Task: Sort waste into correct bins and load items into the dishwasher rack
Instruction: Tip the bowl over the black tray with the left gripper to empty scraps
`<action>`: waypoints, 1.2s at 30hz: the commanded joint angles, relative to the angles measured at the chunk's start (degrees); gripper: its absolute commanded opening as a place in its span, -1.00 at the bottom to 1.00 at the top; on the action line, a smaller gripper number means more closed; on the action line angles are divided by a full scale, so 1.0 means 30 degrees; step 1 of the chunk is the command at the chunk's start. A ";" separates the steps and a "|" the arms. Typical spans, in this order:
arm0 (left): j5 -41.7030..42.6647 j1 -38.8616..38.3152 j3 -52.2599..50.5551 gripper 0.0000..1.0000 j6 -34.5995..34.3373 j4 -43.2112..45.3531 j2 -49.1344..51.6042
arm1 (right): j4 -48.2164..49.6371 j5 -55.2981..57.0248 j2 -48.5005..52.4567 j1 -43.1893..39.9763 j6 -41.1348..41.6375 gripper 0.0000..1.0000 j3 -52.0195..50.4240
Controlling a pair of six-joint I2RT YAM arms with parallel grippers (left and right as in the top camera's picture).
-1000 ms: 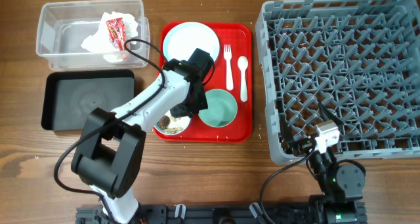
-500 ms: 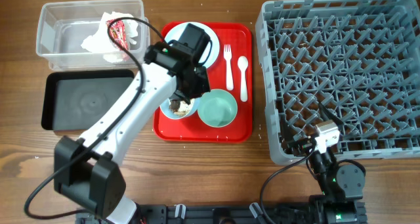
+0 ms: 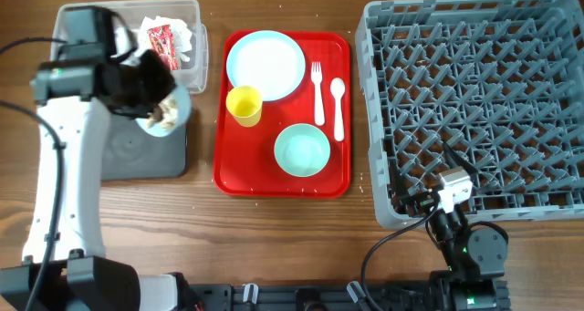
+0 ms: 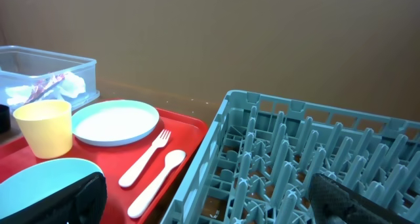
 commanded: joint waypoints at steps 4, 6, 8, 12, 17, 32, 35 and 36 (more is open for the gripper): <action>0.2718 0.3606 0.0299 -0.92 0.1647 0.1137 0.0503 | 0.0095 -0.0255 -0.0080 -0.0095 -0.0102 0.99 -0.0022; 0.3672 0.4626 0.0299 -0.92 0.1814 0.1333 0.1290 | 0.0095 -0.0262 -0.0080 -0.0095 -0.0102 1.00 -0.0022; 0.4991 0.5275 0.0299 -0.92 0.2630 0.1377 0.2047 | 0.0095 -0.0262 -0.0080 -0.0095 -0.0102 0.99 -0.0022; 0.7315 0.6149 0.0299 -0.92 0.3796 0.1370 0.3716 | 0.0095 -0.0262 -0.0080 -0.0095 -0.0095 0.99 -0.0022; 0.8502 0.6783 0.0299 -0.92 0.4809 0.1217 0.5355 | 0.0095 -0.0262 -0.0080 -0.0095 -0.0095 0.99 -0.0022; 1.4280 1.0462 -0.2463 -0.92 0.8765 0.1676 0.5923 | 0.0095 -0.0255 -0.0080 -0.0095 -0.0102 1.00 -0.0022; 1.5817 1.1125 -0.2841 -0.92 0.9704 0.1683 0.6207 | 0.0095 -0.0262 -0.0080 -0.0095 -0.0102 0.99 -0.0022; 1.6276 1.1307 -0.2871 -0.92 0.9938 0.1668 0.6382 | 0.0095 -0.0262 -0.0080 -0.0095 -0.0102 0.99 -0.0022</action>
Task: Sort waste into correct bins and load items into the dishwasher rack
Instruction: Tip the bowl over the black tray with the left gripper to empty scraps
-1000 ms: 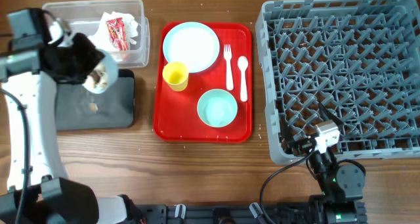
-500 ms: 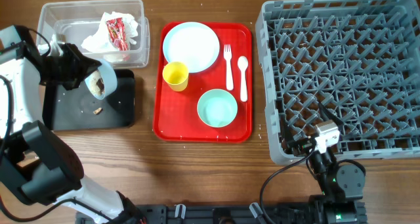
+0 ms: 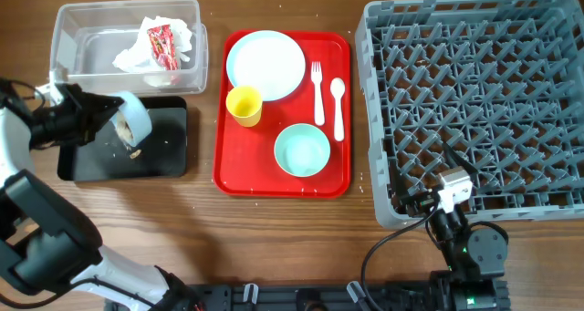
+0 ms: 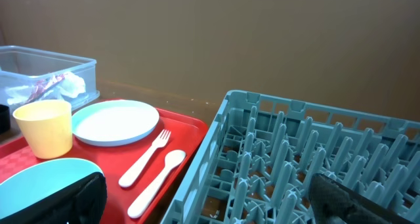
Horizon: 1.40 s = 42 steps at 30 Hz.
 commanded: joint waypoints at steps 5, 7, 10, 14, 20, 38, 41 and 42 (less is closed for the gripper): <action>0.5872 0.1333 -0.0401 -0.92 0.2703 -0.0015 0.1698 | 0.0102 -0.0255 -0.0080 -0.0095 -0.0095 1.00 -0.0022; 0.7206 0.1413 -0.0401 -0.92 0.2703 -0.0066 0.2113 | 0.0102 -0.0262 -0.0080 -0.0095 -0.0095 0.99 -0.0022; 0.9063 0.1421 -0.0401 -0.92 0.2696 -0.0138 0.2302 | 0.0102 -0.0255 -0.0080 -0.0095 -0.0102 0.99 -0.0022; 1.0907 0.1421 -0.0401 -0.92 0.2565 -0.0160 0.2302 | 0.0102 -0.0262 -0.0080 -0.0095 -0.0095 0.99 -0.0022; 1.0907 0.1421 -0.0401 -0.92 0.2120 -0.1180 0.2302 | 0.0102 -0.0262 -0.0080 -0.0095 -0.0102 0.99 -0.0022; 1.0353 0.1457 -0.0393 -0.92 -0.1559 0.0780 0.2295 | 0.0102 -0.0262 -0.0080 -0.0095 -0.0095 0.99 -0.0022; 1.0907 0.1282 -0.0372 -0.92 -0.2484 0.0051 0.2193 | 0.0102 -0.0262 -0.0080 -0.0095 -0.0102 0.99 -0.0022; 1.0907 0.1209 -0.0372 -0.92 -0.2484 -0.0240 0.2098 | 0.0102 -0.0262 -0.0080 -0.0095 -0.0095 0.99 -0.0022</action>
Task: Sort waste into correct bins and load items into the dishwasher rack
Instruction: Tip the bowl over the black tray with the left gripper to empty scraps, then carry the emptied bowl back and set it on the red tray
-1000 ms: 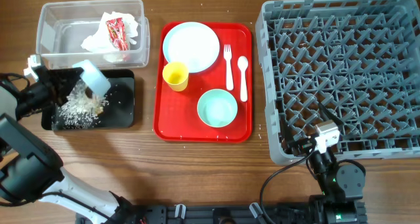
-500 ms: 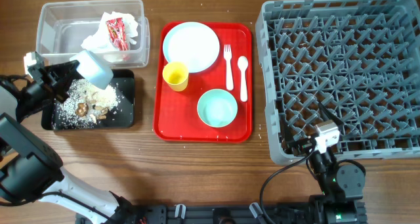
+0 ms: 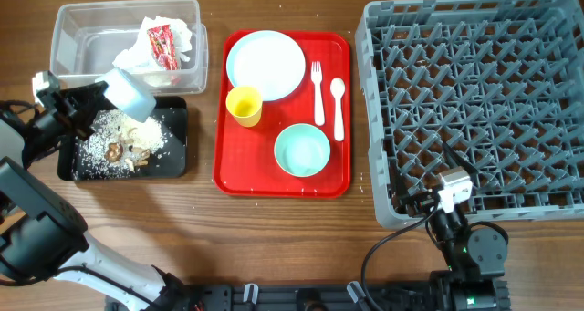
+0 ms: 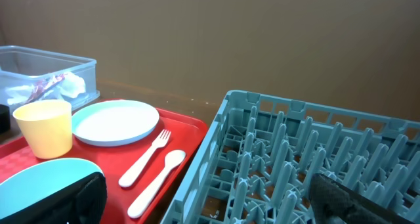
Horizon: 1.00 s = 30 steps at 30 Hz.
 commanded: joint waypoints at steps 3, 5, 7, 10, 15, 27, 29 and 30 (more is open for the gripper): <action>0.0656 -0.0401 -0.0007 -0.92 -0.1428 -0.1348 -0.0721 | 0.0102 -0.0262 -0.0080 -0.0095 -0.0095 0.99 -0.0022; 0.0656 -0.0670 0.0007 -0.92 -0.1428 -0.1428 -0.1399 | 0.0102 -0.0262 -0.0080 -0.0095 -0.0102 0.99 -0.0022; 0.0648 -0.0867 0.0007 -0.92 -0.1421 -0.1392 -0.2273 | 0.0102 -0.0255 -0.0080 -0.0095 -0.0102 0.99 -0.0022; -0.0146 -0.0874 0.0007 -0.92 -0.1435 -0.1224 -0.3541 | 0.0102 -0.0262 -0.0080 -0.0095 -0.0102 0.99 -0.0022; -0.1428 -0.1443 0.0007 -0.92 -0.1501 -0.1224 -0.5537 | 0.0102 -0.0262 -0.0080 -0.0095 -0.0102 0.99 -0.0022; -1.8484 -0.8524 0.0000 -0.92 -0.4692 -0.1756 -1.1825 | 0.0102 -0.0262 -0.0080 -0.0095 -0.0102 0.99 -0.0022; -2.1427 -1.0819 0.0000 -0.92 -0.4867 -0.2193 -1.1999 | 0.0102 -0.0262 -0.0080 -0.0095 -0.0095 0.99 -0.0022; -2.2505 -1.1963 -0.0007 -0.92 -0.4867 -0.2397 -1.1941 | 0.0102 -0.0262 -0.0080 -0.0095 -0.0102 0.99 -0.0022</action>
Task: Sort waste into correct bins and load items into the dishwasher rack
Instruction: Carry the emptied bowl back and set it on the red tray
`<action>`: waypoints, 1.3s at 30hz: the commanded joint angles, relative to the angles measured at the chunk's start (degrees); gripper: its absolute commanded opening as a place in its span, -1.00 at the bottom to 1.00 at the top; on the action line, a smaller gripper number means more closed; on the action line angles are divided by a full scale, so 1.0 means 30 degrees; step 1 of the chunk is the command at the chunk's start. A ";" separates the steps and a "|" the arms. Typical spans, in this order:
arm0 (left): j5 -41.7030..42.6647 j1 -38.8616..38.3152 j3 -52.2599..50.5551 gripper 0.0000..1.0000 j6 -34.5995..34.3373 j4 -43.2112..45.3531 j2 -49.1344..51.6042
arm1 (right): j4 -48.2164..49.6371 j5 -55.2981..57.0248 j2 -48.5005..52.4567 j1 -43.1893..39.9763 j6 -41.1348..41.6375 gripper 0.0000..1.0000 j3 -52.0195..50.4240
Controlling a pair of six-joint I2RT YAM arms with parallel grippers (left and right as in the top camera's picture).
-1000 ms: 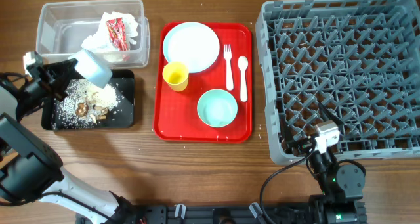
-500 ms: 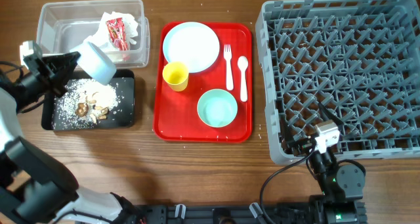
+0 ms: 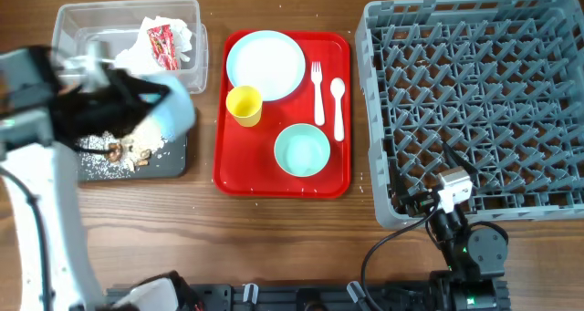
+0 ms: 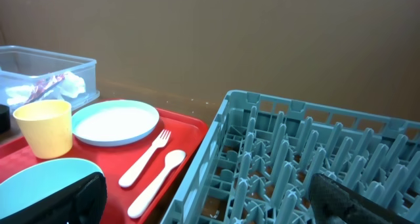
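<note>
In the overhead view my left gripper (image 3: pixel 137 103), blurred by motion, is shut on a light blue bowl (image 3: pixel 173 116) over the right end of the black tray (image 3: pixel 175 161). Food scraps (image 3: pixel 121 150) lie in that tray. The red tray (image 3: pixel 224 170) carries a white plate (image 3: pixel 265 65), yellow cup (image 3: pixel 244 105), fork (image 3: pixel 318 90), spoon (image 3: pixel 338 106) and teal bowl (image 3: pixel 302 150). My right gripper (image 3: pixel 436 200) rests open at the front left corner of the grey dishwasher rack (image 3: pixel 474 101). Nothing lies between its fingers (image 4: pixel 65 198).
A clear bin (image 3: pixel 87 56) holding crumpled wrappers (image 3: pixel 162 42) stands behind the black tray. In the right wrist view the rack wall (image 4: pixel 216 145) is just beside the spoon (image 4: pixel 157 181) and fork (image 4: pixel 141 159).
The left gripper and the light blue bowl have moved right, from over the black tray's upper left to its right end. The right arm has not moved.
At first the left gripper held the bowl with scraps near the clear bin. Then it held the bowl tipped over the black tray with a few crumbs there. Later a heap of scraps lay in the tray. Now the bowl is at the tray's right end.
</note>
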 commanded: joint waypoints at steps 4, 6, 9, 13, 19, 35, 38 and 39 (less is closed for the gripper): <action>-1.1140 -0.8072 -0.0073 -0.92 -0.1056 -0.0816 0.0729 | 0.0102 -0.0262 -0.0087 -0.0095 -0.0095 0.99 -0.0022; -1.2356 -0.9581 -0.0073 -0.92 -0.1617 -0.0816 0.1421 | 0.0102 -0.0262 -0.0087 -0.0095 -0.0095 1.00 -0.0022; -1.3755 -1.1300 -0.0073 -0.92 -0.2375 -0.0787 0.2659 | 0.0102 -0.0262 -0.0087 -0.0095 -0.0102 0.99 -0.0022; -1.3886 -1.2415 -0.0073 -0.92 -0.2980 -0.0539 0.4444 | 0.0102 -0.0262 -0.0087 -0.0095 -0.0095 0.99 -0.0022; -1.3886 -1.3661 -0.0073 -0.92 -0.3045 -0.0255 0.6543 | 0.0102 -0.0262 -0.0087 -0.0095 -0.0109 1.00 -0.0022; -1.5249 -1.5008 -0.0117 -0.92 -0.3038 0.0131 0.7410 | 0.0102 -0.0255 -0.0087 -0.0095 -0.0102 0.99 -0.0022; -1.5234 -1.5030 -0.0153 -0.92 -0.3045 0.0342 0.7512 | 0.0102 -0.0262 -0.0087 -0.0095 -0.0102 0.99 -0.0022; -1.5220 -1.5059 -0.0153 -0.92 -0.3045 0.0408 0.7548 | 0.0102 -0.0262 -0.0087 -0.0095 -0.0102 0.99 -0.0022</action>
